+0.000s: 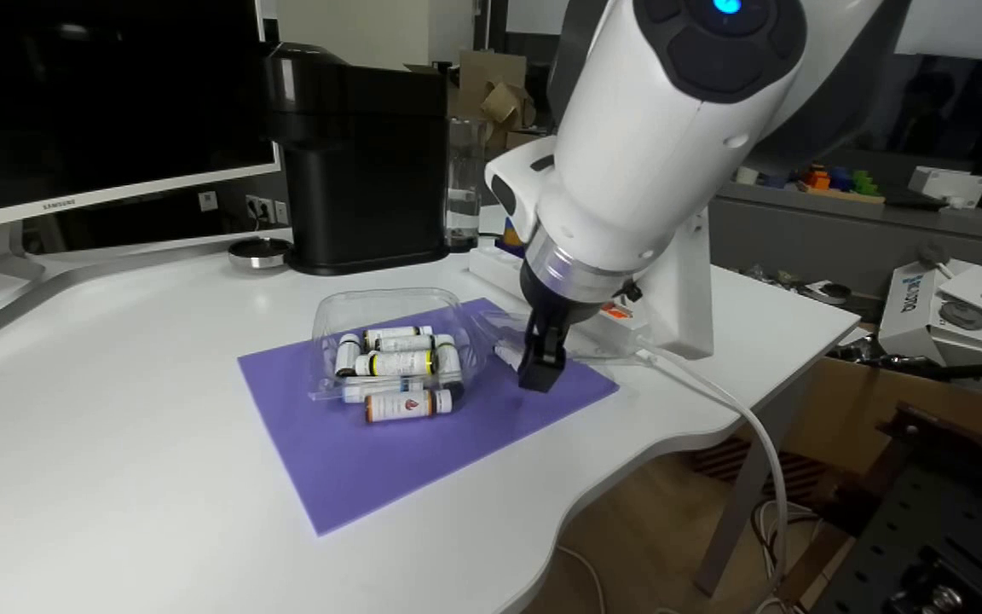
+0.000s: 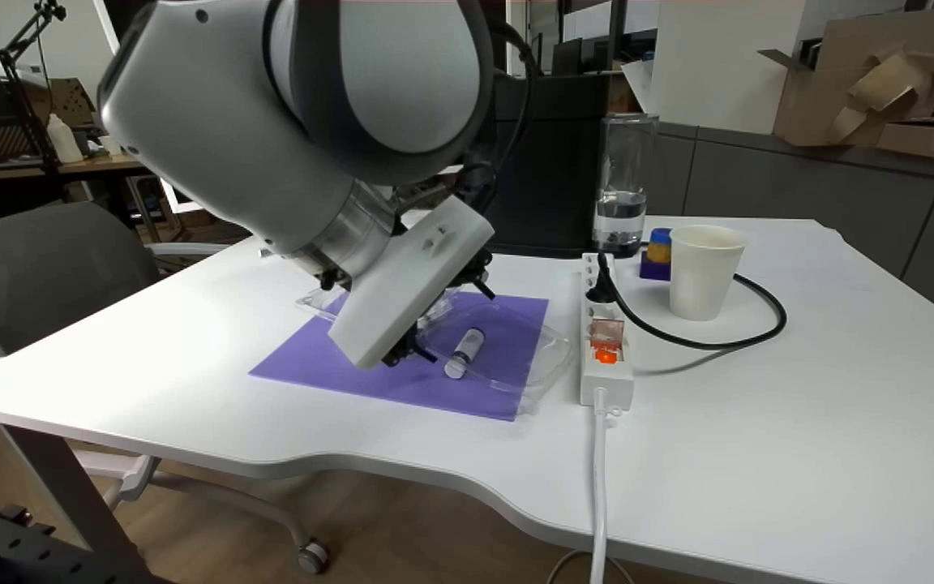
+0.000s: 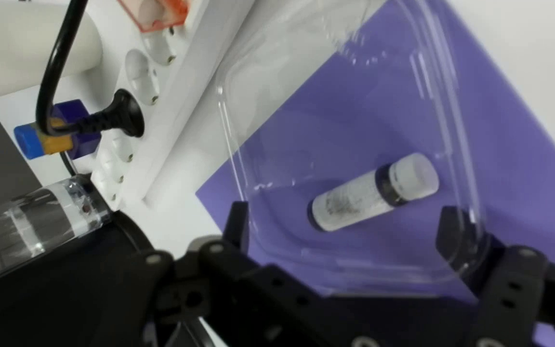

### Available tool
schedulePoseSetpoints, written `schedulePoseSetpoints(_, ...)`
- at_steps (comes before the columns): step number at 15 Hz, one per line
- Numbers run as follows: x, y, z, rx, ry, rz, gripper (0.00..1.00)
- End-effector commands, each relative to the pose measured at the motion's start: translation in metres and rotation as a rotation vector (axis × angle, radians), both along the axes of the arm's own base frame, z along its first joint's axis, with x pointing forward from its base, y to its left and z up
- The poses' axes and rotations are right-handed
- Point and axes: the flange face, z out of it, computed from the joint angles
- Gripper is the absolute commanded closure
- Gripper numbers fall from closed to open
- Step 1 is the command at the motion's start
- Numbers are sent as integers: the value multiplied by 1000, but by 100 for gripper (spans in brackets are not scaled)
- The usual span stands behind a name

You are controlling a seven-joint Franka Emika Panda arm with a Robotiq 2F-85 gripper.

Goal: Close the lid of the plastic storage box

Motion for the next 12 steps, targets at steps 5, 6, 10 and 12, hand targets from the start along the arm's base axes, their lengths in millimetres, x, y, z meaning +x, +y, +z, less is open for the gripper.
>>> schedulePoseSetpoints(5, 10, 43, 58, -39, -192, 86, 0)
schedulePoseSetpoints(6, 8, 38, 58, -42, -200, 96, 0)
schedulePoseSetpoints(10, -1, 30, 56, -51, -142, 76, 0)
schedulePoseSetpoints(12, -12, 13, 52, -29, -78, 32, 0)
